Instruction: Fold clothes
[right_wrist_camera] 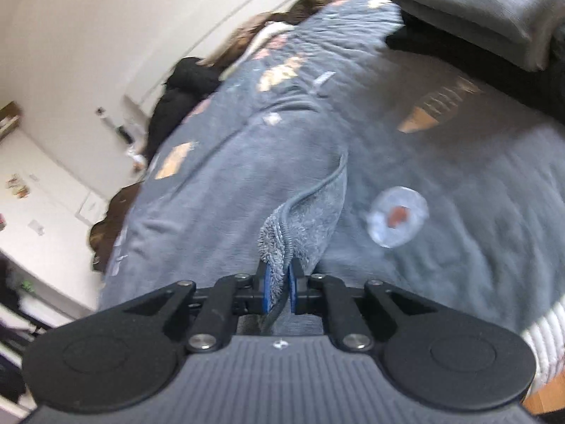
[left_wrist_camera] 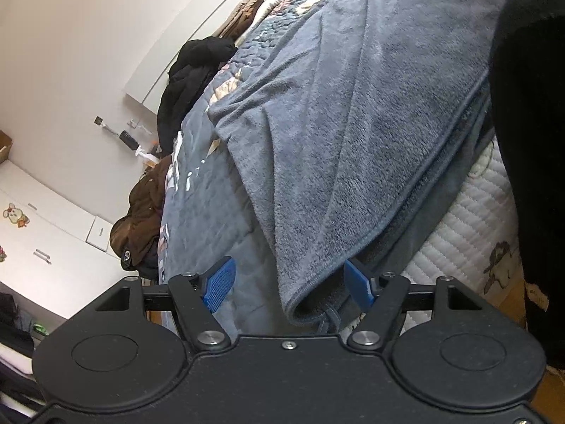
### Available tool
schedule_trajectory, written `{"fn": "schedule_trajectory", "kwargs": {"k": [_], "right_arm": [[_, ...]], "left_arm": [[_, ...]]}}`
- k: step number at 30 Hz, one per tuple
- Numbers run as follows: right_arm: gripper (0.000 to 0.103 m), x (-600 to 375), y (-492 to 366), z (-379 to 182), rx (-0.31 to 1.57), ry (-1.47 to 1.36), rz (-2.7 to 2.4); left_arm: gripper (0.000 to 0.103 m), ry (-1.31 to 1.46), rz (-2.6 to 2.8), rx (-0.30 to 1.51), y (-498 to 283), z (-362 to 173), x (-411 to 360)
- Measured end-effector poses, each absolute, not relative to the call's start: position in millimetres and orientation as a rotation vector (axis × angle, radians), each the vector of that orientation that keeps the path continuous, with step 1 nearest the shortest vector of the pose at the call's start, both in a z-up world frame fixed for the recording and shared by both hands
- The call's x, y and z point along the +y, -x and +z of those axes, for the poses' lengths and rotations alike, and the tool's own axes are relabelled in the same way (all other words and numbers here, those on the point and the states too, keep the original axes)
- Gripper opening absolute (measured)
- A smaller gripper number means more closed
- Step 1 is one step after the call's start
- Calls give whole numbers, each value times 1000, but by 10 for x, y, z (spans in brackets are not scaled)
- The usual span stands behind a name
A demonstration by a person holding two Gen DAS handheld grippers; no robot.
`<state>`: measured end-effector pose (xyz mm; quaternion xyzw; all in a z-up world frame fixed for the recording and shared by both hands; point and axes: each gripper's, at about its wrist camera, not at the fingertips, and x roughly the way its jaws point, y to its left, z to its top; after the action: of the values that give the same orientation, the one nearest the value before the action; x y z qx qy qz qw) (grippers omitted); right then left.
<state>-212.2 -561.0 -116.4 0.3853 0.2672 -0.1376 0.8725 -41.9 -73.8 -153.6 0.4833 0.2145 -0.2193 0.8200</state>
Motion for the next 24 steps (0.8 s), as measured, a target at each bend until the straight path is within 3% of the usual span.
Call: {"fn": "schedule_trajectory", "kwargs": {"k": [4,12,19,24], "right_arm": [[10,-5604,2051,-1171,611,-744,-308],[10,-5706,2128,-1730,722,-779,-324],[14,-5649,2187,-1982,834,-638,-457],[29,-5556,2220,-1897,809,-501,-478]], "left_arm": [[68,-935,-482,455,387,-1283,-823],[68,-820,-559,351,477,-815,-1217],[68,-854,-586,323,524,-859,-1369],[68,-916,-550,336,493,-1010,-1276]]}}
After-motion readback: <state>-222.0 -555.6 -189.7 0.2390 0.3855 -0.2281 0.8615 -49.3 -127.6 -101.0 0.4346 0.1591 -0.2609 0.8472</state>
